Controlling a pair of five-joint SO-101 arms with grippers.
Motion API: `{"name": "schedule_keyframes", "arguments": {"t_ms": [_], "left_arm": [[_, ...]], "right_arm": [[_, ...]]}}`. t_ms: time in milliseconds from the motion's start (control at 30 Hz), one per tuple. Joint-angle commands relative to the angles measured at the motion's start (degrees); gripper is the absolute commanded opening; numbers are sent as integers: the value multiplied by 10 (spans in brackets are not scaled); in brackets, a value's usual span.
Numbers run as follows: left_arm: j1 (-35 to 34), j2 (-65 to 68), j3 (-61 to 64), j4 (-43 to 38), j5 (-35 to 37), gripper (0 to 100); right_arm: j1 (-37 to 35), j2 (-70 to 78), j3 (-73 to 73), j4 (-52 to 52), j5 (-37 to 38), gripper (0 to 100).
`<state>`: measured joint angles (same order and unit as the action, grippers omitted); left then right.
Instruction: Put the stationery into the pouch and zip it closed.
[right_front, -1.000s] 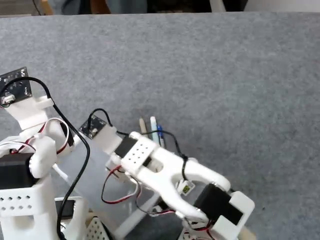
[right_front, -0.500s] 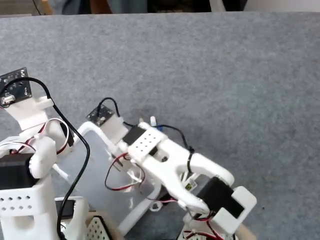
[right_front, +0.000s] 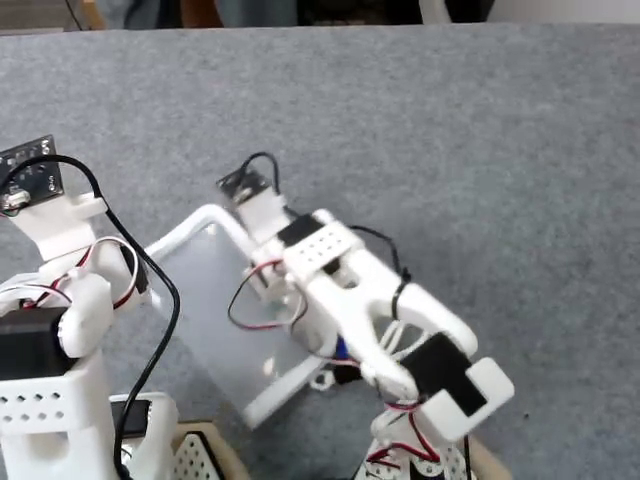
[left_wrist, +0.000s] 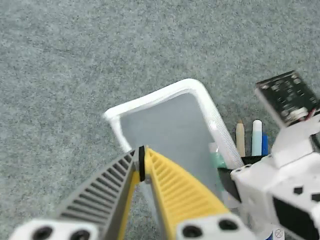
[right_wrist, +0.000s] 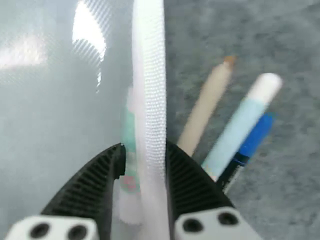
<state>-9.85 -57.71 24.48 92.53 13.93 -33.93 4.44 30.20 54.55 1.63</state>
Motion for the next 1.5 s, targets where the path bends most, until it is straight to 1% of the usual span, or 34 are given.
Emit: {"name": "schedule_keyframes", "arguments": {"t_ms": [0,300,433,567,633,900,967,1100,1200,1267,1400,1467], "left_arm": [[-7,-1,-20,-12,-2,30],[-6,-1,-20,-11,-2,30],[-2,-1,-20,-8,-2,30],[0,-1,-9,-8,-2,30],[22,-1,9,-8,-4,30],[161,-7,70,-8,-2,31],[189,-7,81,-7,-4,65],[232,-7,118,17,-6,243],[233,-7,148,16,-7,352],[233,-7,172,-7,-7,375],[239,-7,247,-97,-10,352],[245,-5,284,-133,-40,343]], "right_arm": [[66,11,-36,-3,7,11],[171,12,-146,-4,7,11],[203,16,-193,-5,7,11],[216,17,-214,-22,6,11],[220,23,-213,-35,6,11],[223,109,-217,-34,6,11],[228,123,-218,-34,6,11],[232,128,-218,-34,6,12],[232,128,-218,-33,6,12],[232,128,-218,-33,6,12],[232,130,-218,-33,6,12],[232,130,-218,-33,6,12]]}}
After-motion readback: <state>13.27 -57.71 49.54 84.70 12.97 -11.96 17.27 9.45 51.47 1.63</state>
